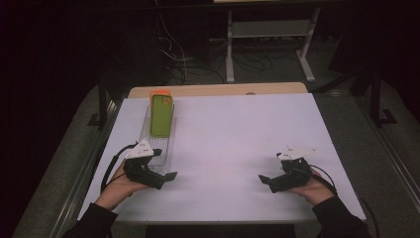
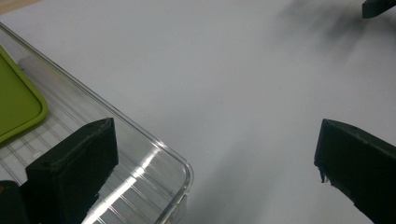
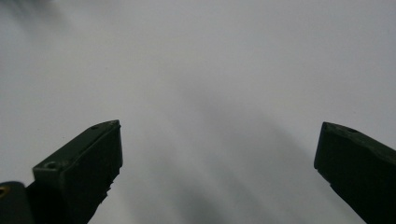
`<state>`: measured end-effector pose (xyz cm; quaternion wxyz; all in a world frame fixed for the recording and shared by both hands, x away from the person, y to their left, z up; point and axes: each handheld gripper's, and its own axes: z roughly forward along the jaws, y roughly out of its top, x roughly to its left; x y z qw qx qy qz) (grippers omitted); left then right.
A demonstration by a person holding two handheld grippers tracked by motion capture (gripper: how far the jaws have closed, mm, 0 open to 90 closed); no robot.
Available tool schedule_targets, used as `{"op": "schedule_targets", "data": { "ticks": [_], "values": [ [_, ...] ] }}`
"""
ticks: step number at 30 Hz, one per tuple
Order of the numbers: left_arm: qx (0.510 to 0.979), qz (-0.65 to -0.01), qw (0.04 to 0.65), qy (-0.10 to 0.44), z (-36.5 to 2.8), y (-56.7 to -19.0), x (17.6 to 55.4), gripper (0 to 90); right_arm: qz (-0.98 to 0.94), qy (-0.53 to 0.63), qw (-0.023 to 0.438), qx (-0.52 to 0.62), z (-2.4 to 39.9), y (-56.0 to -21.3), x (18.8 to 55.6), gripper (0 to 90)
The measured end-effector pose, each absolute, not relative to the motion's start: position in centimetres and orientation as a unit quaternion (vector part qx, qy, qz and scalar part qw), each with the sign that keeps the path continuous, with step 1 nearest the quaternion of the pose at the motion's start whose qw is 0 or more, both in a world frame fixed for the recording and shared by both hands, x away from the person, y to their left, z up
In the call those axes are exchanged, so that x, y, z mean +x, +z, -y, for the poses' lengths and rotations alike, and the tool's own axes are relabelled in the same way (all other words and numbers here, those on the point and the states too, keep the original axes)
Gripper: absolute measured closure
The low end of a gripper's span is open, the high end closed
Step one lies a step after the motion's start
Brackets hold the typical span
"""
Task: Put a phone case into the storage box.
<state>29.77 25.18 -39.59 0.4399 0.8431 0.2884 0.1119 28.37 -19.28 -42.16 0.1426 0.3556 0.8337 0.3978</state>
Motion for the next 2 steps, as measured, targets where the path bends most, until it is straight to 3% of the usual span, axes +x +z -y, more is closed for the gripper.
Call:
{"op": "schedule_targets", "data": {
  "ticks": [2],
  "values": [
    [0.843,-0.289,0.44,0.111,-25.14,-39.66,29.75,0.0,-0.833,0.4,0.144,0.354,19.24,-42.06,28.35,0.3]
  ]
}}
